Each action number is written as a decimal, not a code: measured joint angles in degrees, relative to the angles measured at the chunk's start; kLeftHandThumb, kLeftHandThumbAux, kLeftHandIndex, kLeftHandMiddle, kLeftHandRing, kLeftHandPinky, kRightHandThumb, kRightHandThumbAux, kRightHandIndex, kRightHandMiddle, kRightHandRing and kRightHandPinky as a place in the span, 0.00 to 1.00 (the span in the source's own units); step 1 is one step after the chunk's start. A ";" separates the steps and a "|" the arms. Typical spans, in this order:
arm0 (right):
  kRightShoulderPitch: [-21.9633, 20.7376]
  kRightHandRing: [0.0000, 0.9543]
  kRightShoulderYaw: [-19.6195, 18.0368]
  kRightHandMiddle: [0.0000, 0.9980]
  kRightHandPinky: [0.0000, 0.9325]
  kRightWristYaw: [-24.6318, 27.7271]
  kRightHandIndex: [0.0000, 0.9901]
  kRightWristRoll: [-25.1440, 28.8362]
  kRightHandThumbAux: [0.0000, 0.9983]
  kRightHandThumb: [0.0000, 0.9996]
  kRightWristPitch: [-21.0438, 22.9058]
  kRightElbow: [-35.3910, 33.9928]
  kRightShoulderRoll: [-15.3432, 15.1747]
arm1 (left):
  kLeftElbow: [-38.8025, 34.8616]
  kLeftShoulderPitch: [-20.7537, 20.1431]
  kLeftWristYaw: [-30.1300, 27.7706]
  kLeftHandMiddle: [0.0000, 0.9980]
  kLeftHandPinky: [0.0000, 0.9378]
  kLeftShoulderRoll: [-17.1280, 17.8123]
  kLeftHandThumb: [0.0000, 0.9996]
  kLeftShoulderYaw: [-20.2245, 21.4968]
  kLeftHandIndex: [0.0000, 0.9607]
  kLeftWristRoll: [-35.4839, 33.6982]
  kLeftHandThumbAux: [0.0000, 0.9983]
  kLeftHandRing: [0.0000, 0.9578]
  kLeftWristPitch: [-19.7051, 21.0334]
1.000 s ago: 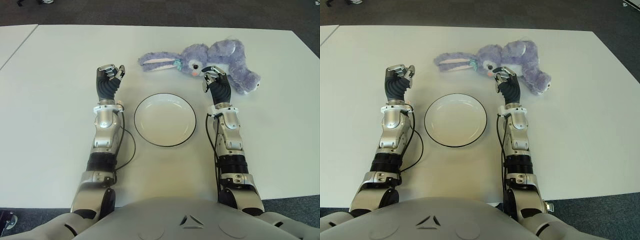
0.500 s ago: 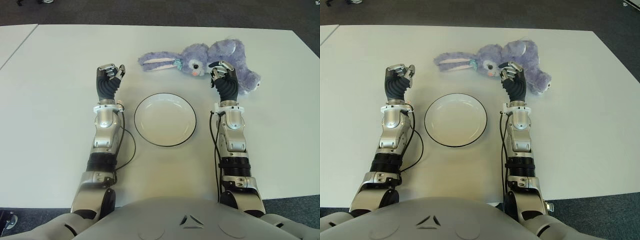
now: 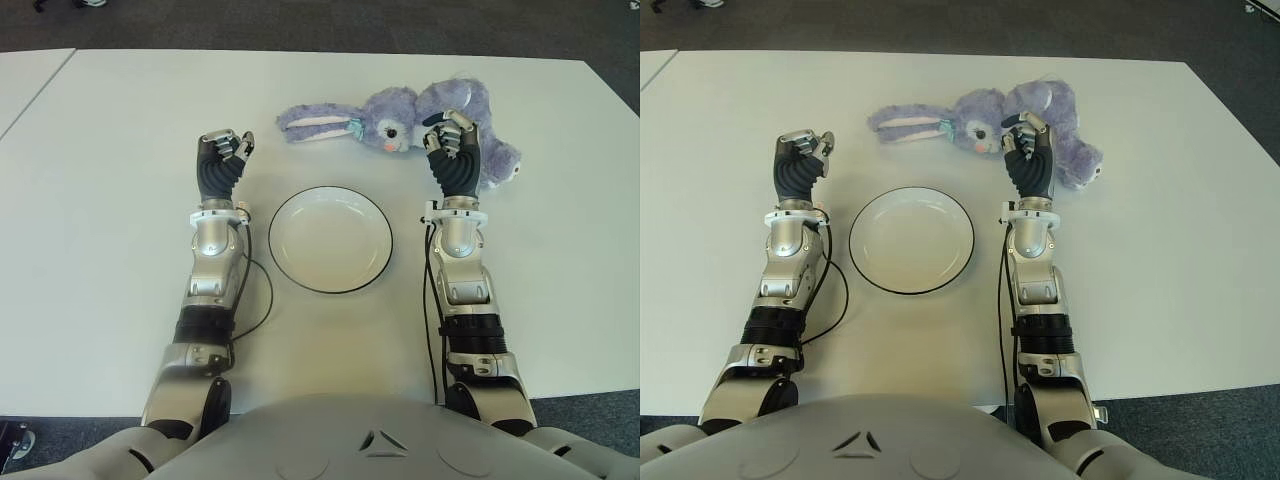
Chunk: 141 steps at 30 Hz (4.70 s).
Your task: Put the doll into the plate.
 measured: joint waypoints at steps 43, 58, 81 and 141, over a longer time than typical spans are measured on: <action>-15.70 0.12 5.00 0.13 0.11 12.68 0.12 -17.21 0.37 0.45 -3.68 2.56 -30.05 | 3.72 -1.22 -0.04 0.87 0.93 -0.13 0.46 -0.35 0.80 -1.01 0.75 0.90 -0.83; -21.70 0.00 8.65 0.00 0.00 22.36 0.00 -17.22 0.18 0.44 -11.18 11.58 -38.20 | 5.08 -1.87 -0.46 0.86 0.92 -0.12 0.46 -0.43 0.80 -1.10 0.75 0.90 -1.43; -35.13 0.00 16.76 0.00 0.00 32.61 0.00 -18.04 0.14 0.51 -19.70 31.58 -42.75 | 8.47 -3.22 -2.60 0.86 0.90 -0.03 0.42 0.31 0.83 -2.37 0.77 0.90 -2.64; -49.42 0.00 32.24 0.00 0.00 22.07 0.00 -25.21 0.13 0.44 -10.48 66.85 -30.92 | 4.41 -2.10 -2.02 0.87 0.92 -0.38 0.43 0.90 0.83 -1.27 0.78 0.91 -3.95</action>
